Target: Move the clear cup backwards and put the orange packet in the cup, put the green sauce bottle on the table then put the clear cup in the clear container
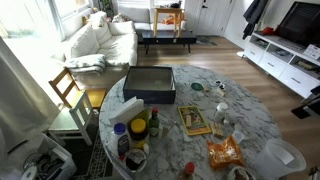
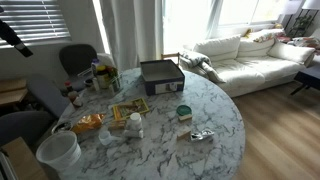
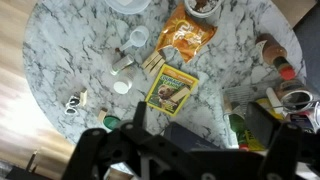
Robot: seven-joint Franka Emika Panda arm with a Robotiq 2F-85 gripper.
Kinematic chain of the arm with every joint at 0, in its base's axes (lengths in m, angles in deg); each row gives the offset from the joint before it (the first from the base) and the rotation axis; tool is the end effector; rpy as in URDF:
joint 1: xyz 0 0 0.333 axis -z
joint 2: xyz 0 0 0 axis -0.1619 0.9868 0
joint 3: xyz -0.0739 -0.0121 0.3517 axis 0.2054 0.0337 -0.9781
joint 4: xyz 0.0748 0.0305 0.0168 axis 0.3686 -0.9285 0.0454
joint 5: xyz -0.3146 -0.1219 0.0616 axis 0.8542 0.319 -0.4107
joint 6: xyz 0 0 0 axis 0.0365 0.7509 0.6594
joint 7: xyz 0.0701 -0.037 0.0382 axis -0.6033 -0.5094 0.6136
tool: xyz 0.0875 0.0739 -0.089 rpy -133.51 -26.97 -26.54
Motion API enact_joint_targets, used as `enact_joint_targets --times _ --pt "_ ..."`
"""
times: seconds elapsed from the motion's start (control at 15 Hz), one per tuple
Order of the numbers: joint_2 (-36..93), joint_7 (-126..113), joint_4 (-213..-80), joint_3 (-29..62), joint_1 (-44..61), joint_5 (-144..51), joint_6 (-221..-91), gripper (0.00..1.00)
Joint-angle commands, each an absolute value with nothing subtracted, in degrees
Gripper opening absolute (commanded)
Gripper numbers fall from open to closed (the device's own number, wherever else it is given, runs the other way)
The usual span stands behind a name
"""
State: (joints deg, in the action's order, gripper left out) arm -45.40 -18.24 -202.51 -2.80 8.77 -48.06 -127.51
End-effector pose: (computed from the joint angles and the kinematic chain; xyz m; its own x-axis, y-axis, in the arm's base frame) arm 0.1919 0.0775 0.5462 0.9537 -0.0723 0.2918 -0.1251 -0.9781 0.1665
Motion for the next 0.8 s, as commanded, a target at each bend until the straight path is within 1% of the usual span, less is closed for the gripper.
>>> enact_joint_targets --times 0.0,0.33,0.47,0.73 --pt "-45.18 -18.67 -202.35 -2.38 8.16 -47.57 -127.36 1.00" --pt "-45.18 -18.67 -202.35 -2.38 8.16 -47.57 -127.36 1.00" --pt "-45.26 -22.96 -205.06 -3.41 11.44 -46.06 -124.02 1.00" --pt "-47.06 -28.98 -213.11 -2.56 14.85 -45.00 -124.50 1.00"
